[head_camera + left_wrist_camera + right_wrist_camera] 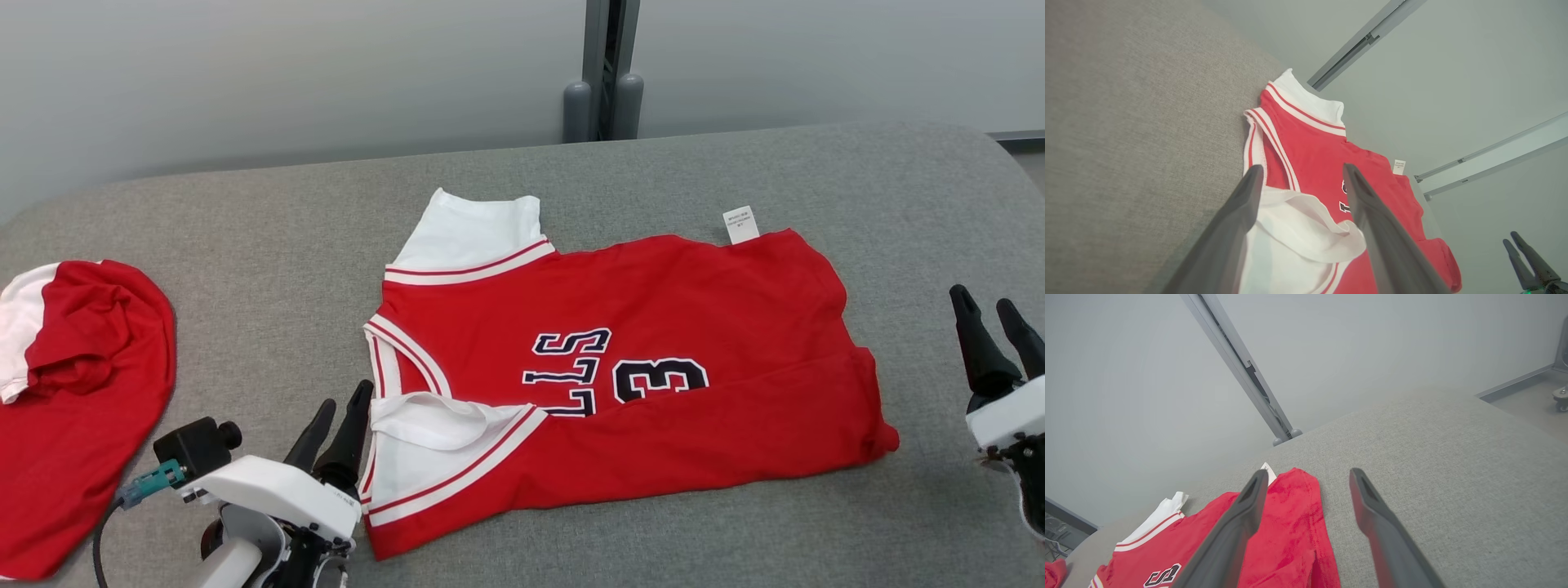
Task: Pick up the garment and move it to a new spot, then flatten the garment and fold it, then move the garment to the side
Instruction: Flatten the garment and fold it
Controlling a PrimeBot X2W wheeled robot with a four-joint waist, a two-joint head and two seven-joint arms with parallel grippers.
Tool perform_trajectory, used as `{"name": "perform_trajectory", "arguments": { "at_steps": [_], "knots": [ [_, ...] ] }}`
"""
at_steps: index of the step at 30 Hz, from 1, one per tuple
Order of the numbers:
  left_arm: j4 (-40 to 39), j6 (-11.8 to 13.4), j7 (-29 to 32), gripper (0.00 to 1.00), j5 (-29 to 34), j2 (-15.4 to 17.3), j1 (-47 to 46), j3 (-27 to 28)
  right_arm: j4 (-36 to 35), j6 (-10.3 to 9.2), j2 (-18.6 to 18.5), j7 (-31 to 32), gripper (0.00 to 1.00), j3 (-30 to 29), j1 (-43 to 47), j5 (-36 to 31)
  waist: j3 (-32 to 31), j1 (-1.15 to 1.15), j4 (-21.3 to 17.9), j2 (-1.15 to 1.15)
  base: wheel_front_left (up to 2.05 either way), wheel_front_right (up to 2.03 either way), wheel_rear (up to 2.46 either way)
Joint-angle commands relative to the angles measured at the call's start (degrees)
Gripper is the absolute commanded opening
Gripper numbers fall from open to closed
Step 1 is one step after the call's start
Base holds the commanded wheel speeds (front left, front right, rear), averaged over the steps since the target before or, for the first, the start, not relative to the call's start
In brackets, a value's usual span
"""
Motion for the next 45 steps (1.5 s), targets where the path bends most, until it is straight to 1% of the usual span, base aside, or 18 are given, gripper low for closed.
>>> {"name": "perform_trajectory", "arguments": {
  "at_steps": [1,3,6,8,12,15,22,23,26,29,32,33,34,35,41,45],
  "knots": [
    [0.9,1.4,-0.3,1.0,6.1,-1.4,1.9,3.1,-1.6,-0.02,2.2,-0.1,1.0,-4.0,3.7,-4.1,-0.2,0.0,-0.2,0.0,0.0,0.0,0.0],
    [1.3,3.0,-0.3,1.0,12.3,-3.5,4.5,6.5,-3.5,-0.02,4.2,-0.2,1.0,-8.1,6.4,-8.2,-0.5,0.0,-0.5,0.0,0.0,0.0,0.0],
    [1.0,4.5,-0.3,1.0,20.8,-6.3,8.1,9.9,-5.3,-0.02,7.2,-0.2,1.0,-12.3,10.2,-13.7,-1.1,0.0,-0.8,0.0,0.0,0.0,0.0],
    [0.9,4.8,-0.3,1.0,24.3,-8.2,10.7,11.5,-6.6,-0.02,9.5,-0.2,1.0,-15.1,12.4,-15.9,-1.4,0.0,-1.0,0.0,0.0,0.0,0.0],
    [1.9,5.8,-0.3,1.0,30.0,-10.3,13.9,12.9,-8.6,-0.02,12.1,-0.2,1.0,-18.3,15.5,-19.1,-2.0,0.0,-1.1,0.0,0.0,0.0,0.0],
    [3.7,6.5,-0.3,1.0,31.8,-11.1,15.1,13.4,-9.3,-0.02,13.3,-0.2,1.0,-19.3,16.7,-20.4,-2.2,0.0,-1.1,0.0,0.0,0.0,0.0],
    [7.9,7.3,-0.3,1.0,32.9,-12.2,14.7,14.3,-10.1,-0.02,14.5,-0.2,1.0,-20.2,17.6,-21.5,-2.6,0.0,-1.2,0.0,0.0,0.0,0.0],
    [8.4,7.2,-0.3,1.0,33.1,-12.4,14.4,14.6,-10.2,-0.02,14.6,-0.2,1.0,-20.1,17.7,-21.6,-2.7,0.0,-1.3,0.0,0.0,0.0,0.0],
    [10.4,5.8,-0.3,1.0,31.7,-13.4,14.3,15.0,-10.3,-0.02,14.9,-0.2,1.0,-19.9,17.7,-21.5,-2.7,0.0,-1.6,0.0,0.0,0.0,0.0],
    [12.4,5.2,-0.1,1.0,31.3,-13.8,13.4,15.1,-10.6,-0.02,15.3,-0.2,1.0,-20.4,17.8,-20.6,-2.5,0.0,-2.0,0.0,0.0,0.0,0.0],
    [14.1,3.8,0.7,1.0,31.1,-14.0,12.7,14.4,-10.4,-0.02,14.9,-0.2,1.0,-20.3,17.9,-20.3,-2.4,0.0,-2.3,0.0,0.0,0.0,0.0],
    [14.6,3.4,0.9,0.93,31.0,-14.1,12.5,14.1,-10.2,-0.02,14.9,-0.2,1.0,-20.2,17.9,-20.3,-2.3,0.0,-2.4,0.0,0.0,0.0,0.0],
    [15.0,2.9,1.3,0.38,31.1,-14.2,12.3,13.8,-10.1,-0.02,14.9,-0.2,1.0,-20.0,18.0,-20.3,-2.3,0.0,-2.5,0.0,0.0,0.0,0.0],
    [15.4,2.4,1.4,0.0,31.2,-14.3,12.1,13.5,-9.9,-0.02,14.8,-0.2,1.0,-20.0,17.9,-20.3,-2.2,0.0,-2.6,0.0,0.0,0.0,0.0],
    [15.7,1.3,0.6,0.0,31.6,-13.8,10.7,14.2,-7.0,-0.02,15.1,0.2,1.0,-19.6,18.0,-20.2,-1.8,0.0,-2.2,0.0,0.0,0.0,0.0],
    [13.8,1.7,0.0,0.0,33.3,-12.9,9.7,15.2,-4.0,-0.02,16.0,0.2,1.0,-19.1,17.3,-20.0,-1.4,0.0,-1.2,0.0,0.0,0.0,0.0]
  ]
}}
